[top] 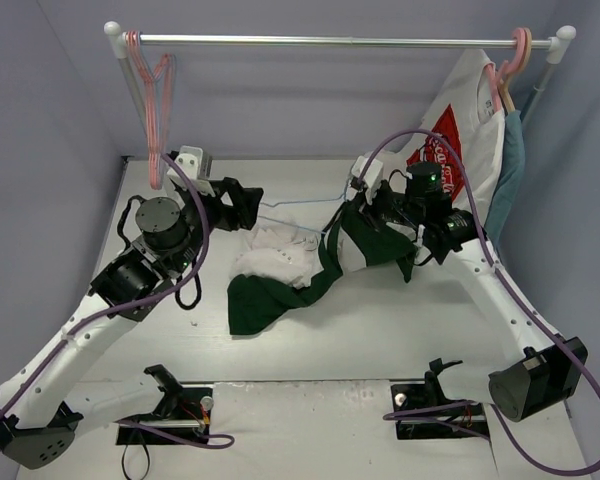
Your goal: Place the t-shirt on the hanger
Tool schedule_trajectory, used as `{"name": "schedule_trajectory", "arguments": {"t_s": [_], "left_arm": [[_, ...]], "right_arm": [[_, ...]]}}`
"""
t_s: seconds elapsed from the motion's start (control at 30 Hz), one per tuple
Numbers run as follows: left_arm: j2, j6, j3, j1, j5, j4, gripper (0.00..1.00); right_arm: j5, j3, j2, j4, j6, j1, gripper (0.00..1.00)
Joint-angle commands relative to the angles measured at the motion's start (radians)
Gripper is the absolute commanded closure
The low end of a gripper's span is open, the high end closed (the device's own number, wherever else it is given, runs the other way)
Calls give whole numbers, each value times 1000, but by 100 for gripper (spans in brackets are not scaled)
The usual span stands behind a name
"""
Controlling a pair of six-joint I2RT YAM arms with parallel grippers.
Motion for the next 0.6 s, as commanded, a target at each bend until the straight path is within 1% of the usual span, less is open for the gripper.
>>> {"name": "schedule_trajectory", "arguments": {"t_s": [0.0,0.07,0.1,0.13,0.2,0.23,0.27,0.33,0.37,0.5,0.57], "left_arm": [[36,-128,26,-7,-40,-117,32],[57,-220,-11,-15,-48,-134,32],[64,-248,-28,-18,-49,-128,32],[79,-300,-41,-38,-75,-128,32],[105,-345,-74,-73,-120,-122,33],[139,-384,-77,-95,-150,-123,34],[157,-400,-78,-145,-202,-120,35],[220,-437,-66,-217,-262,-111,35],[241,-452,-60,-236,-308,-111,35],[344,-549,-39,-280,-356,-74,35],[372,-572,-29,-303,-384,-65,35]], "right_arm": [[70,34,-39,246,159,6,100],[80,49,-36,254,185,16,100],[120,52,-33,255,190,22,100],[145,50,-33,257,195,28,100],[192,46,-28,263,213,45,100],[236,44,-27,265,222,48,100],[252,38,-25,266,231,52,100],[290,30,-21,272,270,58,100],[304,20,-21,281,282,61,100],[353,-14,-31,306,320,73,100],[360,-29,-35,312,331,79,100]]}}
